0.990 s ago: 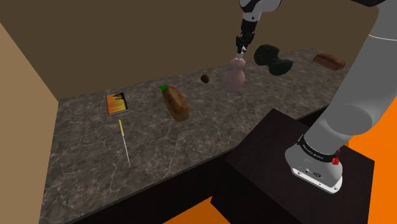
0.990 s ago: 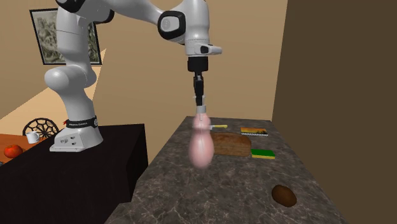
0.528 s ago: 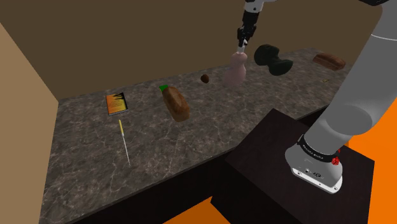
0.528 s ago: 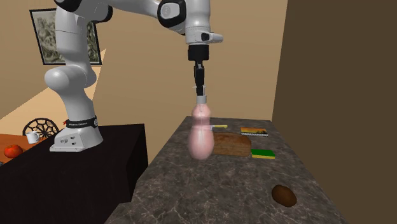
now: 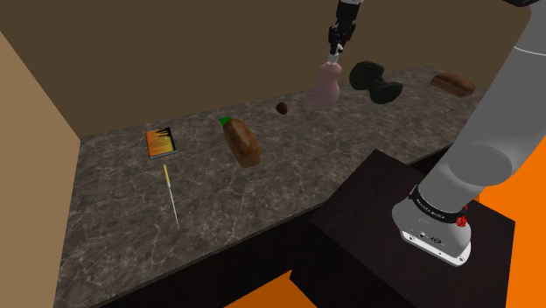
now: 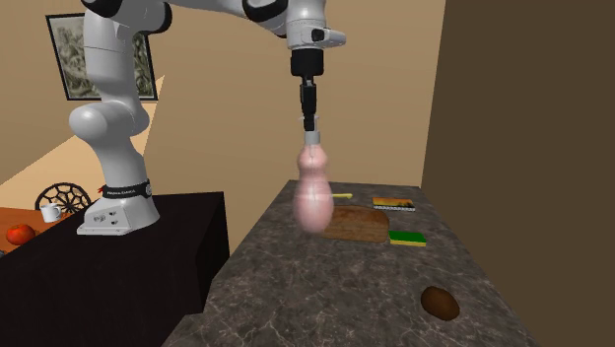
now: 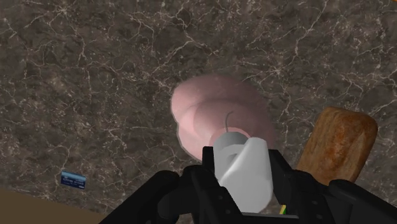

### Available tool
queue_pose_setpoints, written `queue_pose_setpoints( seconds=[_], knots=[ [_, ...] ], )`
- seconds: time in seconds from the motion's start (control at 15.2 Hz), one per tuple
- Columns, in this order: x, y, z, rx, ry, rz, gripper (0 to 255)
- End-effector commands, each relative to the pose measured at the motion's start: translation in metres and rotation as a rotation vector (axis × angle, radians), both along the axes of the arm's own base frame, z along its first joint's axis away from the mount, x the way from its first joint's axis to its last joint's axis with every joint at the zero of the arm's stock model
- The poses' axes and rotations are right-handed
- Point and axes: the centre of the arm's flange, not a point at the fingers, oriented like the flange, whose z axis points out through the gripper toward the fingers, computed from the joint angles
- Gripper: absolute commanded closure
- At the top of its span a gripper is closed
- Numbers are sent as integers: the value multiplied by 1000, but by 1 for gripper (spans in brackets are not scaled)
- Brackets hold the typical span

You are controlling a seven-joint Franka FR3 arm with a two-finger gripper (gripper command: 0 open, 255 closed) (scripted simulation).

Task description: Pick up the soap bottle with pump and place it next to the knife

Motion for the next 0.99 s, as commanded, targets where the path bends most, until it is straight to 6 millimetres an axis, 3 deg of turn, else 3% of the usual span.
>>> queue_pose_setpoints(
  seconds=[0.0, 0.92],
  knots=[
    [0, -2, 13, 0, -1, 0, 255],
    [0, -2, 87, 0, -1, 0, 255]
  ],
)
